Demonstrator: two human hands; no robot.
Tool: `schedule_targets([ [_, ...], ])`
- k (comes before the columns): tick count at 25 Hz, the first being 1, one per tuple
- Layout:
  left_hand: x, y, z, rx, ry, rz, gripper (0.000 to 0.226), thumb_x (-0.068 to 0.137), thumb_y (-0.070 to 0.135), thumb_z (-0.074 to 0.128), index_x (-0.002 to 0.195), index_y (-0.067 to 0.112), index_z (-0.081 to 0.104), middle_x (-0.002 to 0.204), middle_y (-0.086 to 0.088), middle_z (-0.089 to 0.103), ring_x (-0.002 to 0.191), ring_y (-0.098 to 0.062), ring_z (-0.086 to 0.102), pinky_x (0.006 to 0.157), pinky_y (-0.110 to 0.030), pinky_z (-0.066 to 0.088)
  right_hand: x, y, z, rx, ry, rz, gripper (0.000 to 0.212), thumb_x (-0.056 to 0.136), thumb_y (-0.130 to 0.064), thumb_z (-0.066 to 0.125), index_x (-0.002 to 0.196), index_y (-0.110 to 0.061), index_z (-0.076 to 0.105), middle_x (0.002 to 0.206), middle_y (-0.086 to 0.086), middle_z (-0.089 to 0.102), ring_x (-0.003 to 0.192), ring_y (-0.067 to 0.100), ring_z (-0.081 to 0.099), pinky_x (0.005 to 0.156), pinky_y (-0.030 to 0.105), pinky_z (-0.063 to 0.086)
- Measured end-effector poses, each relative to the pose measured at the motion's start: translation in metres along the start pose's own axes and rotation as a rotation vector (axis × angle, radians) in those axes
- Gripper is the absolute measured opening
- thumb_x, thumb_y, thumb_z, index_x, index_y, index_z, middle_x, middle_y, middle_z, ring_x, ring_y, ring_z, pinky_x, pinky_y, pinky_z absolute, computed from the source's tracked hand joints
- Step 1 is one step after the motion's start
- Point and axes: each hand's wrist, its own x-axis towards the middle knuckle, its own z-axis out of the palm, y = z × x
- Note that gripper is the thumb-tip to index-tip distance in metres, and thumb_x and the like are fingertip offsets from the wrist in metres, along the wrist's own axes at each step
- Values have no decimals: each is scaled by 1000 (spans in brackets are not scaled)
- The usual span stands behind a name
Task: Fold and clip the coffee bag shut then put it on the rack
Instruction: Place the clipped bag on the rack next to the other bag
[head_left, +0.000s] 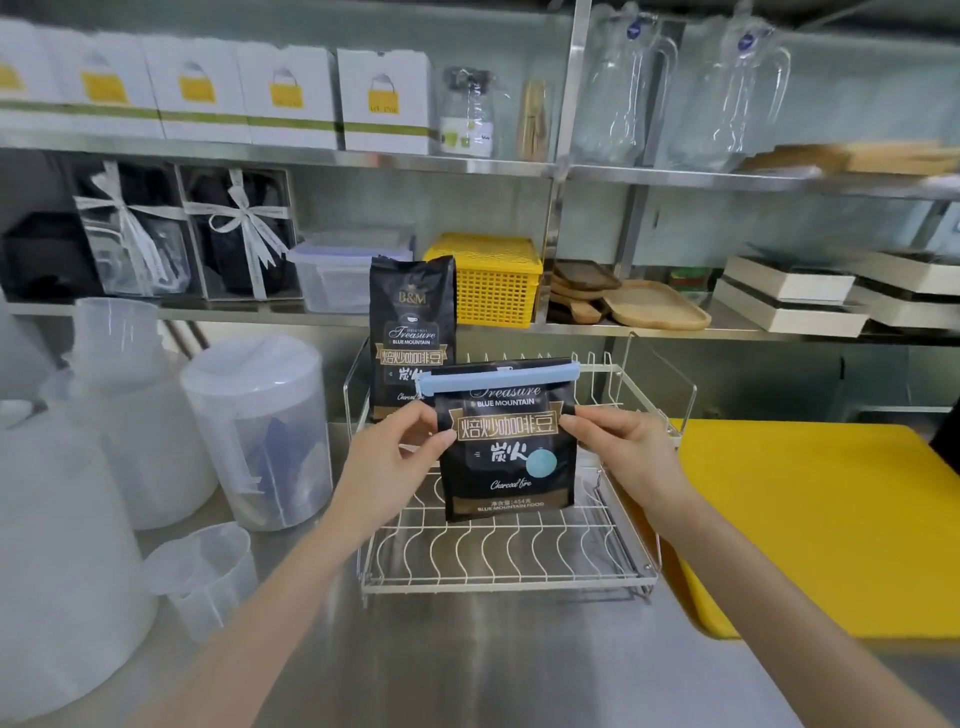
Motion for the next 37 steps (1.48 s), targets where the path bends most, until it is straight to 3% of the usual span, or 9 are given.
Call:
schedule_targets([
  [5,43,8,-5,22,27,17,8,82,23,58,79,16,56,82,-1,67,75,-10,59,67,-19,45,30,-21,-1,-18,1,-30,14,83,-18,59,92,-16,70,81,-4,69,81,7,63,55,8,51],
  [8,72,11,-7,40,40,29,9,81,24,61,77,18,56,73,7,60,68,-4,54,60,-7,40,55,-28,-1,-7,23,-26,13,83,-18,59,91,-21,69,77,-11,67,77,1,60,49,4,47],
  [16,142,-16,11,146,48,-9,10,78,28,64,78,19,61,78,1,64,73,-11,58,66,-20,42,130,-6,2,-54,34,10,13,81,-22,61,91,-22,70,75,-13,66,78,1,60,65,21,48],
  [21,166,-41,32,183,75,-63,15,76,28,66,81,15,65,68,4,60,67,-10,54,63,-20,41,163,24,9,-66,43,46,15,80,-19,63,92,-15,71,83,0,69,81,8,61,82,31,50],
  [25,174,-57,47,266,64,-97,13,78,31,64,75,18,61,63,11,56,72,-14,56,65,-29,44,182,48,14,-86,50,99,17,80,-20,62,94,-14,70,86,1,69,81,11,61,79,30,52],
  [27,176,-63,56,309,54,-103,14,79,32,63,71,22,57,58,15,53,72,-13,56,60,-28,41,185,59,15,-79,47,142,18,81,-17,62,95,-10,69,81,0,67,74,7,58,65,19,51],
  [29,175,-67,61,360,51,-103,14,79,34,62,76,20,61,59,13,57,74,-15,59,56,-26,38,186,68,17,-119,24,182,18,81,-17,62,95,-9,69,80,1,66,73,10,57,56,17,47],
  [33,172,-72,67,499,74,-53,22,83,38,55,87,17,62,82,2,73,81,-20,63,58,-28,38,184,74,21,-172,27,161,17,81,-20,61,94,-12,70,86,3,67,87,17,60,68,25,48],
  [37,171,-73,72,630,77,-25,24,86,38,50,89,15,57,86,-3,73,81,-23,65,57,-29,36,179,67,25,-306,3,131,20,84,-23,57,97,-12,67,90,10,70,88,21,60,77,38,52],
])
